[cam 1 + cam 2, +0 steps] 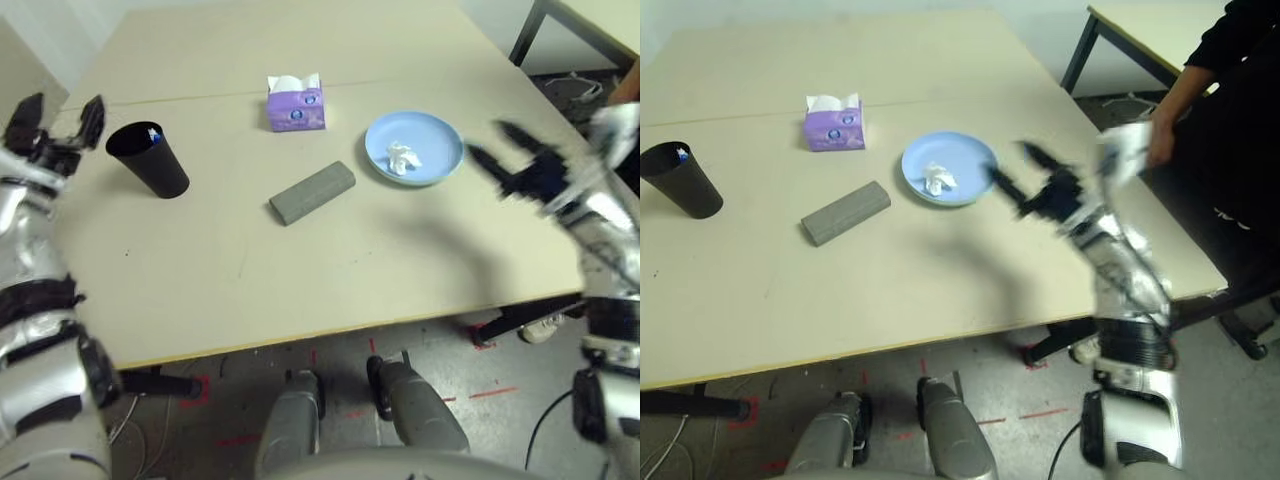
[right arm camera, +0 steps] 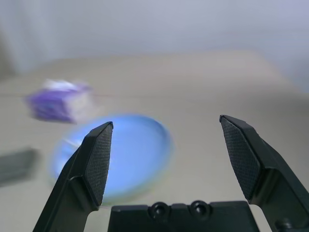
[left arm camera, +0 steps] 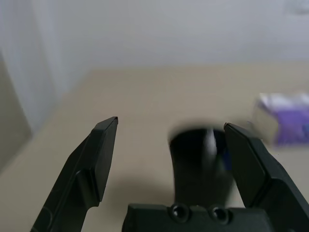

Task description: Organize and tidy the items on the table.

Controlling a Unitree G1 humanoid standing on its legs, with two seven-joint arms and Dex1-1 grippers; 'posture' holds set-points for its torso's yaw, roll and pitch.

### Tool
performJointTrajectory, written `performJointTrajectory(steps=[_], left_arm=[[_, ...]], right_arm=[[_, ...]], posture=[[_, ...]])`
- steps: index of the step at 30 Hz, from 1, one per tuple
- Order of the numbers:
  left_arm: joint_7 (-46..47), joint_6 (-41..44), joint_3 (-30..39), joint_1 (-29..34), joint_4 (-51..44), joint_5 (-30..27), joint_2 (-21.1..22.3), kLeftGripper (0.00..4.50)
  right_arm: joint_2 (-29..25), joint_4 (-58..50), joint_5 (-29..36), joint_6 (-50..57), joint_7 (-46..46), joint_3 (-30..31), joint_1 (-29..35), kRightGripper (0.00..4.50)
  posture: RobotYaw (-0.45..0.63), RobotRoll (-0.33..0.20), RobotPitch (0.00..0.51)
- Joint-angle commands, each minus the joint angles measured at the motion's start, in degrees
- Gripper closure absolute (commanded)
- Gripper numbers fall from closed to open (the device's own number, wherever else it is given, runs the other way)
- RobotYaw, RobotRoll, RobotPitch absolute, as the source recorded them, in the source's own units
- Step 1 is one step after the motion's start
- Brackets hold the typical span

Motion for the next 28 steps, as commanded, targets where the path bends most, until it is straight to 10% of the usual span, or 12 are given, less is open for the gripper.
performJointTrajectory(steps=[1, 9, 28], left_arm=[[1.5, 4.3, 1.5, 8.6, -11.5, -2.4, -3.5, 0.04], [3.4, 8.3, 3.7, 17.9, -19.1, -3.5, -5.1, 0.04], [2.3, 10.4, 3.4, 17.5, -18.7, -1.9, -2.9, 0.04]], right_arm=[[-0.3, 3.5, -1.6, -5.9, -0.2, -1.7, 2.6, 0.00], [0.6, 7.5, -1.5, -10.2, 2.2, -0.8, 5.2, 0.00], [1.6, 6.9, -1.0, -10.6, 2.0, -1.9, 6.6, 0.00]], posture=[[-0.12, 0.000, 0.205], [-0.08, 0.000, 0.214], [-0.07, 0.000, 0.232]])
